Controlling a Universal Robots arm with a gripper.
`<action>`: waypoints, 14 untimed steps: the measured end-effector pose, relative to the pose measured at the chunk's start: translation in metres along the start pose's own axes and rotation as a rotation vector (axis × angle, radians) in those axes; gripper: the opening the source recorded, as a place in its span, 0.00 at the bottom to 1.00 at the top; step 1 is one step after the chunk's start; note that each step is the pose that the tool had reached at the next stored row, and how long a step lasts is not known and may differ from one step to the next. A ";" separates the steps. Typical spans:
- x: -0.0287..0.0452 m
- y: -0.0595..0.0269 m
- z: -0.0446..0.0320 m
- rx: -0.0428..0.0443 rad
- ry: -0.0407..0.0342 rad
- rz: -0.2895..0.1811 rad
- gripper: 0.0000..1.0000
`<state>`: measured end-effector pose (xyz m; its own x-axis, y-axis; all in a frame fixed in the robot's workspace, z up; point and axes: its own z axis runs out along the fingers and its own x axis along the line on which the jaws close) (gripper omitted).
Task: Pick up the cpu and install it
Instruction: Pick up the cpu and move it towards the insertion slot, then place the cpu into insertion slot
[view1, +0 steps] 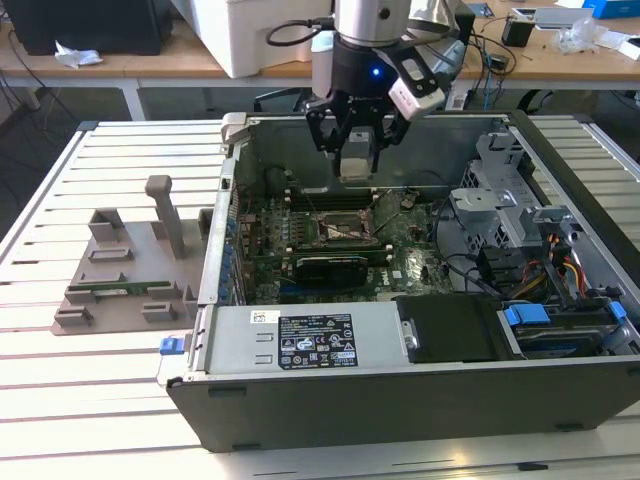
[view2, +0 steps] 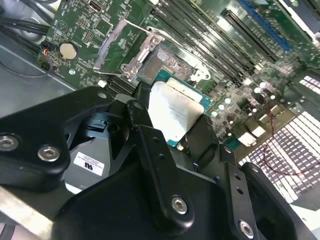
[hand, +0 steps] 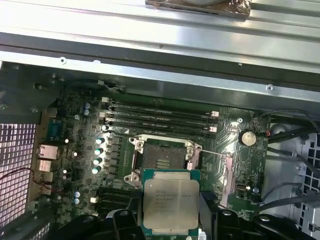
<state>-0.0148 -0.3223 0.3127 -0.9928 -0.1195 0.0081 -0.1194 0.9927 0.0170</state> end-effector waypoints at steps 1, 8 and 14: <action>-0.0009 0.0002 0.0026 0.0000 0.0000 0.000 0.55; -0.0034 0.0003 0.0102 0.0001 0.0001 0.000 0.55; -0.0034 0.0003 0.0105 0.0005 0.0000 0.011 0.55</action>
<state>-0.0115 -0.3214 0.3022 -0.9940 -0.1089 0.0082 -0.1087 0.9939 0.0164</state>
